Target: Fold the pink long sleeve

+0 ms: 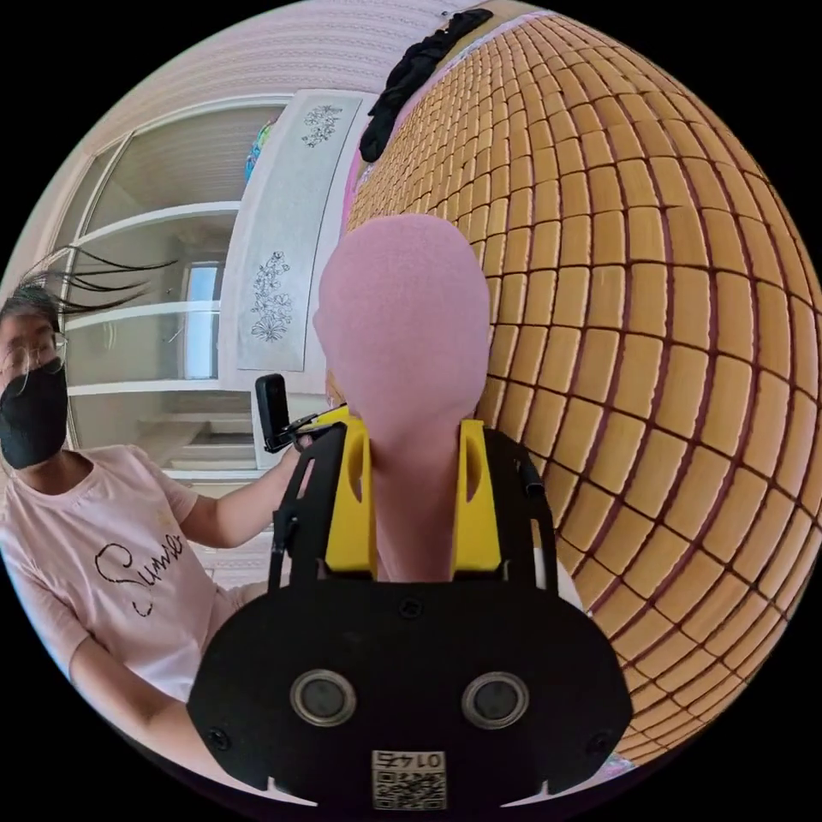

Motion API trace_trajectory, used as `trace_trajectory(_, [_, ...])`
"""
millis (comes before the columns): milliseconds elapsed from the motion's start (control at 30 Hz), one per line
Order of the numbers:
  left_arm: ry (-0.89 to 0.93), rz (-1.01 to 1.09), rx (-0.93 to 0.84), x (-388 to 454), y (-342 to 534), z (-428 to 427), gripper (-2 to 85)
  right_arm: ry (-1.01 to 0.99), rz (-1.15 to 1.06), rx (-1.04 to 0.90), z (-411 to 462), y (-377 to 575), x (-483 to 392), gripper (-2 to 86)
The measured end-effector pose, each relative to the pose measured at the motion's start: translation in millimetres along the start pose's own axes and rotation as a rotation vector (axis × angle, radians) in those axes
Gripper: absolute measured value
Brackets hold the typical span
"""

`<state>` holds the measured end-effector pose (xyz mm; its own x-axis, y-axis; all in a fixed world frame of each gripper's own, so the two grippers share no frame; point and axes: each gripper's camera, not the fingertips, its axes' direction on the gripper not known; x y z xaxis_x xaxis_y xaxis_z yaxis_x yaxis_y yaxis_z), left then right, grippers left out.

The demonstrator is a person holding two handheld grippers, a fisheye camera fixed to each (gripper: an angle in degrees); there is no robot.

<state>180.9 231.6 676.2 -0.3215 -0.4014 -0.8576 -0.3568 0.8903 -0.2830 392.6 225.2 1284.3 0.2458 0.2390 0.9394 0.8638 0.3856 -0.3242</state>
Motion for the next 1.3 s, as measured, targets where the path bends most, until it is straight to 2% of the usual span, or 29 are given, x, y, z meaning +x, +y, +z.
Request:
trace_trajectory(67, [0.013, 0.002, -0.011, 0, 2, 1, 10.4, -0.003, -0.027, 0.002, -3, 11, -9, 11.8])
trace_trajectory(100, [0.085, 0.035, -0.021, 4, 3, -1, 8.1, -0.003, -0.064, 0.009, -5, 20, -21, 10.9])
trace_trajectory(167, [0.090, 0.036, -0.050, 15, 3, 0, 7.0, 0.009, -0.110, 0.016, -12, 36, -41, 10.2])
trace_trajectory(233, [0.035, 0.136, -0.101, 48, 3, 2, 5.7, 0.072, -0.157, 0.041, -31, 63, -67, 9.6])
trace_trajectory(367, [0.062, 0.238, -0.044, 124, 3, -2, 5.1, 0.051, -0.151, 0.209, -108, 120, -89, 9.3])
trace_trajectory(467, [0.154, 0.334, -0.019, 207, -10, 13, 5.1, 0.093, -0.184, 0.279, -200, 168, -108, 9.2])
trace_trajectory(667, [0.359, 0.538, 0.026, 407, -63, 104, 5.3, 0.336, -0.194, 0.372, -420, 247, -142, 9.6])
trace_trajectory(733, [0.357, 0.671, 0.087, 504, -87, 142, 6.4, 0.473, -0.155, 0.404, -511, 265, -149, 10.7])
trace_trajectory(767, [0.343, 0.700, 0.105, 528, -92, 151, 7.0, 0.510, -0.130, 0.421, -533, 268, -148, 11.3])
trace_trajectory(833, [0.287, 0.698, 0.117, 604, -120, 203, 8.5, 0.733, -0.005, 0.487, -599, 273, -136, 13.9])
trace_trajectory(900, [0.242, 0.712, 0.094, 645, -139, 250, 8.5, 0.928, 0.136, 0.516, -623, 277, -116, 15.7])
trace_trajectory(933, [0.160, 0.736, 0.074, 667, -147, 283, 8.4, 0.973, 0.234, 0.503, -626, 283, -95, 16.3])
trace_trajectory(1033, [-0.067, 0.777, -0.091, 706, -152, 362, 8.4, 0.863, 0.331, 0.425, -596, 304, -36, 15.6])
trace_trajectory(1100, [-0.164, 0.812, -0.142, 722, -147, 392, 8.5, 0.846, 0.352, 0.498, -579, 324, -20, 15.2])
trace_trajectory(1167, [-0.180, 0.829, -0.172, 733, -142, 409, 8.5, 0.817, 0.359, 0.492, -566, 333, -15, 15.0])
trace_trajectory(1300, [-0.156, 0.856, -0.147, 750, -126, 410, 8.4, 0.982, 0.322, 0.381, -522, 340, -37, 14.8])
